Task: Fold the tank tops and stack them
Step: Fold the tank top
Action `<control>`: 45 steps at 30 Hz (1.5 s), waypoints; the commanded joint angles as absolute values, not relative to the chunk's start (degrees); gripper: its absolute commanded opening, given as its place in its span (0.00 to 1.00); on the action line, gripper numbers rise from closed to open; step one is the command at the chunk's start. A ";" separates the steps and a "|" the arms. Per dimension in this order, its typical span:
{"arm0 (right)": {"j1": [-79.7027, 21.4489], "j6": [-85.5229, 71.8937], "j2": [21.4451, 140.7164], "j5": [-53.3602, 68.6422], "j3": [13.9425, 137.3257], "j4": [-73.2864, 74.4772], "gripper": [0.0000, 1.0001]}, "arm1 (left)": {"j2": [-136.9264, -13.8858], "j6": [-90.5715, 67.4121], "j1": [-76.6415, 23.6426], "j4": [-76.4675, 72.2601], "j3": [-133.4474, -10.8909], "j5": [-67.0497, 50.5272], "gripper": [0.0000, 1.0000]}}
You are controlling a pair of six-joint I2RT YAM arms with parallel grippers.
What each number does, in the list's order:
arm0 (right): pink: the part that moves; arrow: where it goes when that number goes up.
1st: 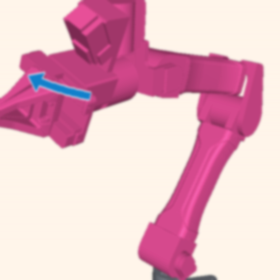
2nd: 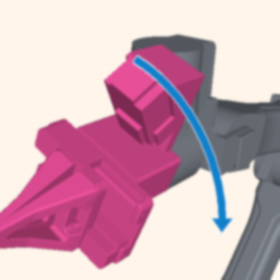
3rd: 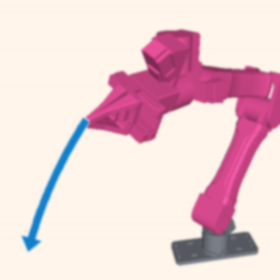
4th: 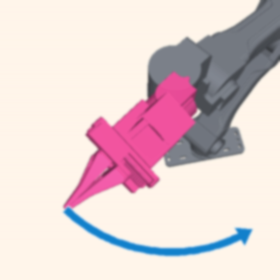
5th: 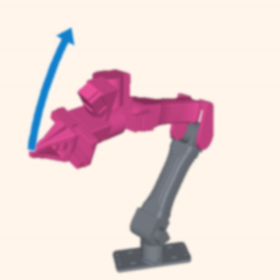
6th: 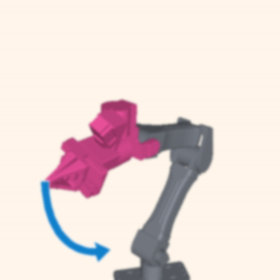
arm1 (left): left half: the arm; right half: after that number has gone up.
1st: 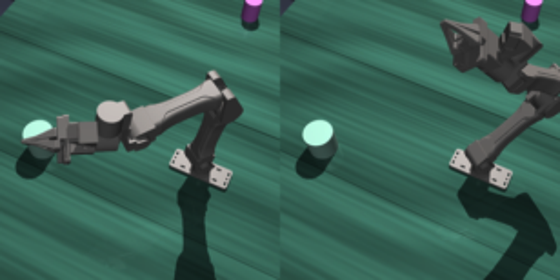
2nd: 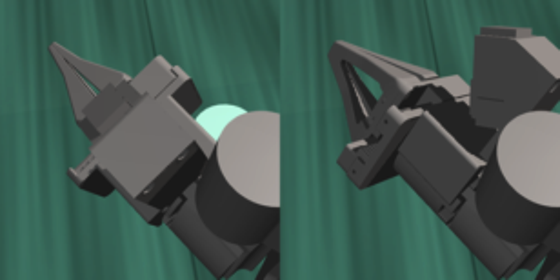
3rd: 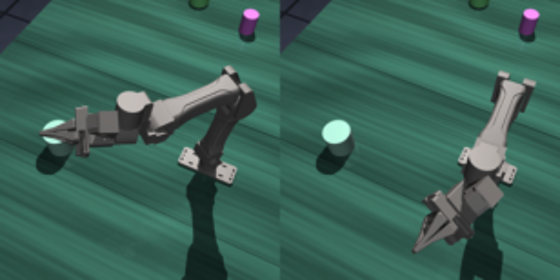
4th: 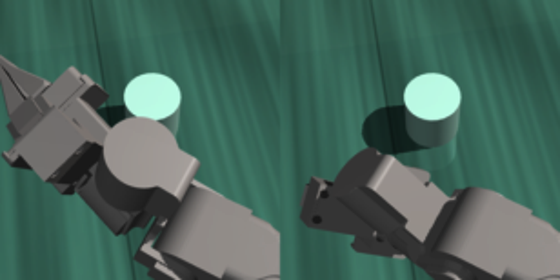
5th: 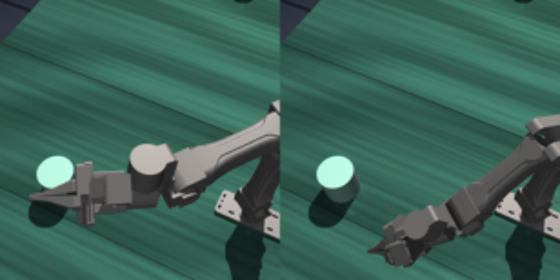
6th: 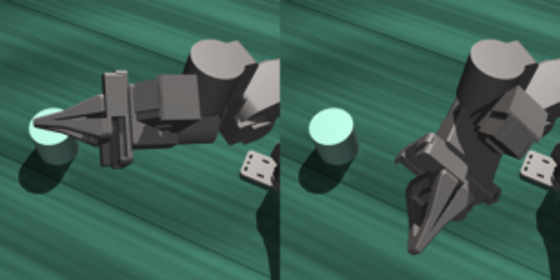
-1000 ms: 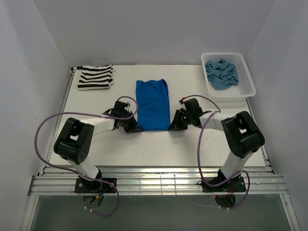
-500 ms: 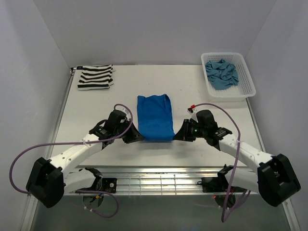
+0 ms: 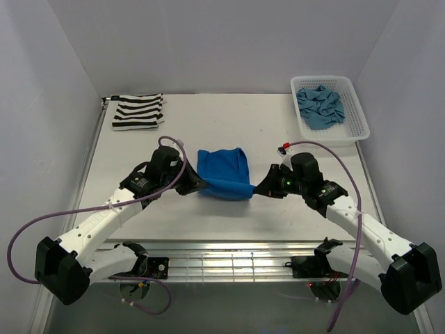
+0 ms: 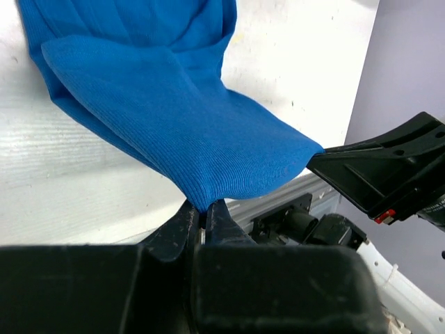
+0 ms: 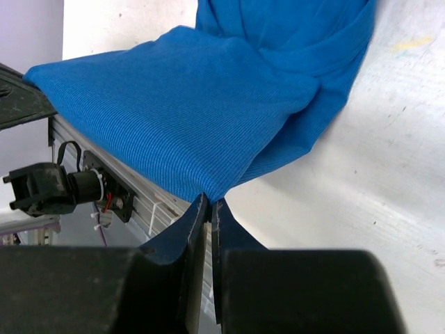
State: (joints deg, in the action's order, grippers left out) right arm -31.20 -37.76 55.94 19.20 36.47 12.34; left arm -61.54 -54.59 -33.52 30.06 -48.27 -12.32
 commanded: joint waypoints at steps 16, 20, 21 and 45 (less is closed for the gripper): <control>-22.68 -31.03 78.82 23.37 59.66 11.16 0.08 | -80.59 -47.29 -24.44 25.76 -62.93 -9.05 0.00; -21.80 -30.59 83.58 25.13 63.10 11.25 0.08 | -83.58 -46.32 -22.68 25.14 -64.95 -10.45 0.00; -21.88 -30.50 84.37 25.22 63.63 11.08 0.08 | -84.19 -46.41 -22.33 25.05 -65.21 -10.72 0.00; -20.74 -29.36 105.55 23.03 74.18 5.98 0.08 | -103.62 -47.73 -18.90 21.36 -73.38 -9.49 0.00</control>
State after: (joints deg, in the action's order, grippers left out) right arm -21.08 -30.85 104.79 23.97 71.13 8.34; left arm -103.48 -48.07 -19.44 22.26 -70.48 -10.90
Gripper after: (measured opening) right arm 0.086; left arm 0.098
